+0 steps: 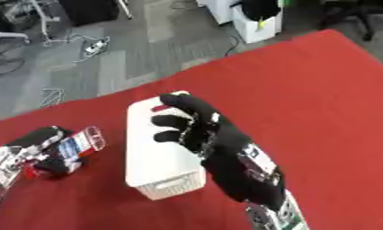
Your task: Pick up objects on the table and place them in the box.
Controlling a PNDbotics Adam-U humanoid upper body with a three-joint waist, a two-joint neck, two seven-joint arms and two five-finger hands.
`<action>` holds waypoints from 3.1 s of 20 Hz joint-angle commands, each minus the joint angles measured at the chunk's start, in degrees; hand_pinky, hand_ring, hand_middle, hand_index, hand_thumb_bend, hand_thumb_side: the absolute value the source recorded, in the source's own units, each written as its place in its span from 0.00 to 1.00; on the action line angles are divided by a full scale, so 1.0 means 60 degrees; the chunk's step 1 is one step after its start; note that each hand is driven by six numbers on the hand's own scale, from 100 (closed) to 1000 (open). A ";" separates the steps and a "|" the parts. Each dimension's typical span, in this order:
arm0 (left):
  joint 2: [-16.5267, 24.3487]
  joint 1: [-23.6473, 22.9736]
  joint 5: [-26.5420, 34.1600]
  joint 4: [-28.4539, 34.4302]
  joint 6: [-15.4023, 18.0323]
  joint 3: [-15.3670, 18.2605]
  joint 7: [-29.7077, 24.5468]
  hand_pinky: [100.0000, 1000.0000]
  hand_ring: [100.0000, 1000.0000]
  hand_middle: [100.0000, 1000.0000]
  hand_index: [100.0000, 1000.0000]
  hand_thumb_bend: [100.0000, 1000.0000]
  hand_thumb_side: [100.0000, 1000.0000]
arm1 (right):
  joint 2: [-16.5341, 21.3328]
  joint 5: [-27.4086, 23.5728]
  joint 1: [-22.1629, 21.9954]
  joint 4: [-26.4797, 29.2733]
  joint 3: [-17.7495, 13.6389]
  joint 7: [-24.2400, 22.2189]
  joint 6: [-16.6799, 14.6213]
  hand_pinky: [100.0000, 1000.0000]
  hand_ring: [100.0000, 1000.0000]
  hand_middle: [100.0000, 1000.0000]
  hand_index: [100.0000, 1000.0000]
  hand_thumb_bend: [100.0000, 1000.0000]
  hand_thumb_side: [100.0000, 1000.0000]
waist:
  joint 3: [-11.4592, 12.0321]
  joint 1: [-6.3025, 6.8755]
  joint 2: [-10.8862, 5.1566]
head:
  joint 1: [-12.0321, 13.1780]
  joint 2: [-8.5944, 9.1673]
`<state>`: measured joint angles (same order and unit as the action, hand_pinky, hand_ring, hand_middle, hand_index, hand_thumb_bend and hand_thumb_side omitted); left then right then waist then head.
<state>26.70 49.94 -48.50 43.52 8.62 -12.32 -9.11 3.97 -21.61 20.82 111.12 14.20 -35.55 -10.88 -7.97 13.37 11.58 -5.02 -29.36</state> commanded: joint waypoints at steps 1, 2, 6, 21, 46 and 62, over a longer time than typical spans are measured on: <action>0.0568 0.0033 -0.0195 0.0134 0.0133 -0.0016 0.0144 0.00 0.06 0.08 0.30 0.17 0.00 | -0.0063 0.0027 0.0046 0.0178 -0.0007 -0.0001 -0.0019 0.85 0.90 0.98 1.00 0.00 1.00 | 0.0089 -0.0070 -0.0173 | -0.0024 -0.0038; 0.0661 0.0042 -0.0258 0.0188 0.0128 -0.0039 0.0179 0.00 0.06 0.08 0.30 0.18 0.00 | -0.0058 0.0032 0.0030 0.0172 -0.0010 0.0002 -0.0019 0.85 0.90 0.98 1.00 0.00 1.00 | 0.0110 -0.0070 -0.0191 | -0.0025 -0.0050; 0.1178 0.0074 0.0018 0.0636 0.0118 -0.0086 0.0333 0.00 0.08 0.11 0.32 0.23 0.00 | -0.0027 0.0075 -0.0076 0.0129 -0.0041 0.0021 -0.0031 0.85 0.90 0.98 1.00 0.00 1.00 | 0.0243 -0.0070 -0.0305 | -0.0081 -0.0085; 0.2353 -0.0079 0.1651 0.2087 -0.0156 -0.0537 -0.0508 0.00 0.09 0.15 0.35 0.20 0.00 | 0.0033 0.0208 -0.0312 -0.0091 -0.0050 -0.0001 -0.0147 0.85 0.90 0.98 1.00 0.00 1.00 | 0.0641 -0.0070 -0.0630 | -0.0128 0.0005; 0.2203 0.0148 0.2508 0.2912 -0.0346 -0.1050 -0.1355 0.00 0.14 0.20 0.40 0.12 0.03 | 0.0234 0.0876 -0.0286 -0.1080 -0.0258 -0.0103 -0.1016 0.86 0.91 0.98 1.00 0.03 1.00 | 0.0274 -0.0070 -0.1341 | -0.0023 0.0136; 0.1831 0.0343 0.2268 0.2770 -0.0038 -0.1266 -0.1513 0.00 0.14 0.20 0.40 0.14 0.03 | 0.0167 0.0907 -0.0579 -0.1068 -0.0326 -0.0250 -0.0757 0.87 0.92 0.99 1.00 0.03 1.00 | -0.0397 -0.0070 -0.1504 | -0.0035 0.0226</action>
<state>36.27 50.39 -34.40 59.66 8.09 -20.44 -18.20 5.51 -16.07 17.18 103.70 12.41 -37.01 -15.66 -10.53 13.36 3.60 -5.06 -29.02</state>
